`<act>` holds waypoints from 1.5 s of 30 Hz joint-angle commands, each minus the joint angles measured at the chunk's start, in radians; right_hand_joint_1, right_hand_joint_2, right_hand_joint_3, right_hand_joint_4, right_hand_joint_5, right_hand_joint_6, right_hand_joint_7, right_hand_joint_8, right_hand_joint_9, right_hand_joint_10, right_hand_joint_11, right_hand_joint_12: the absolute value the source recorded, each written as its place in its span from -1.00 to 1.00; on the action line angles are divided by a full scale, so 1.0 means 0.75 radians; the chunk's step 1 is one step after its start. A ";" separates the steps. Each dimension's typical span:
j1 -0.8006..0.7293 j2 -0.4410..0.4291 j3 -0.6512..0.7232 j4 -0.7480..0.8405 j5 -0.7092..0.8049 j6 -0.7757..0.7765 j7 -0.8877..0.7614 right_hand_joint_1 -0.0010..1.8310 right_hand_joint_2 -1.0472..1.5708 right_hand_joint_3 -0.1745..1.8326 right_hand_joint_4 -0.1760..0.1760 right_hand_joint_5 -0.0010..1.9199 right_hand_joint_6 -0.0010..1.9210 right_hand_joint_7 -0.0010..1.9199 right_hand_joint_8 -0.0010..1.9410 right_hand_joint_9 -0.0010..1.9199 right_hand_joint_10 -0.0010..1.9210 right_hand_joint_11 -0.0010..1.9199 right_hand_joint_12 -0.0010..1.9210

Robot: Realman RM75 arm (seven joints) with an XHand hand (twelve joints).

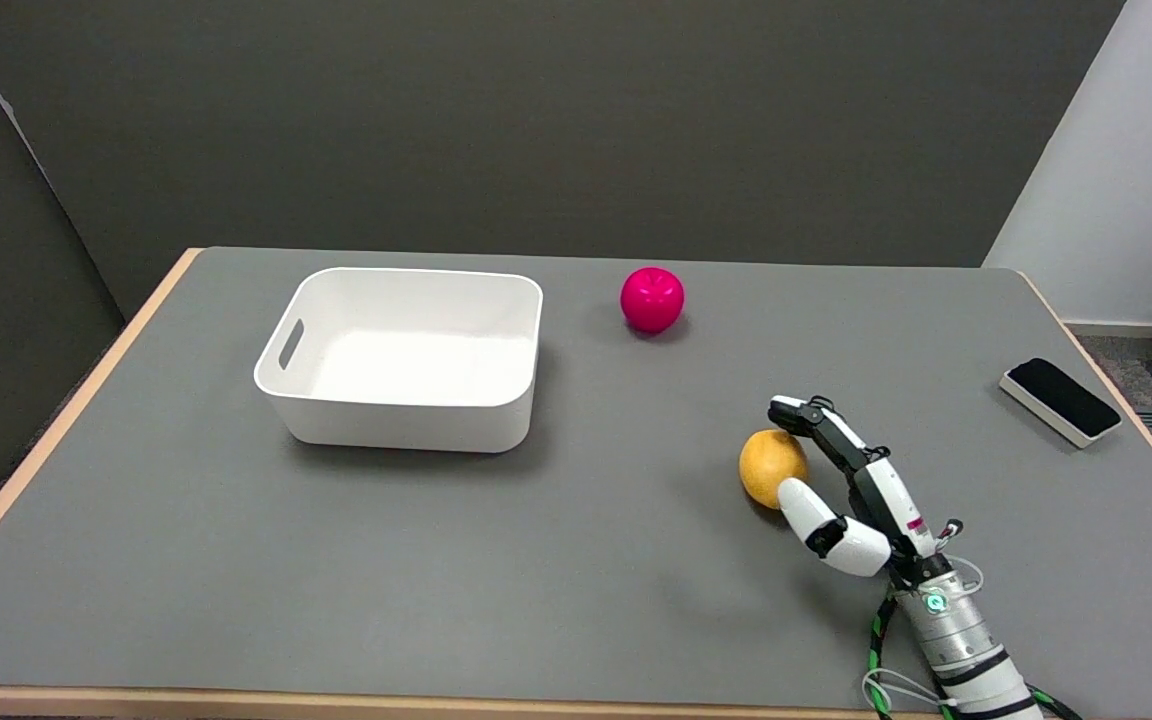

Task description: Pick up the lemon.

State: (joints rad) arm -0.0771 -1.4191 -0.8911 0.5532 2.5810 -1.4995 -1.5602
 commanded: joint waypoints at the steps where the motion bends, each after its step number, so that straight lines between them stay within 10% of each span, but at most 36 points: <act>1: 0.041 0.017 -0.043 -0.077 -0.003 -0.045 0.006 -0.47 0.33 0.13 -0.59 -0.76 -0.47 -0.71 -0.45 -0.84 -0.22 -1.00 0.09; 22: -0.234 -0.034 -0.037 0.636 -0.003 0.411 -0.146 -0.39 0.31 0.13 -0.61 -0.74 -0.45 -0.68 -0.43 -0.81 -0.17 -1.00 0.13; 45: -0.308 -0.083 -0.057 0.717 -0.005 0.716 -0.269 -0.38 0.29 0.12 -0.57 -0.76 -0.48 -0.70 -0.44 -0.81 -0.17 -1.00 0.12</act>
State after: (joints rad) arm -0.2564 -1.4658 -0.9087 0.9372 2.5757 -1.1717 -1.6811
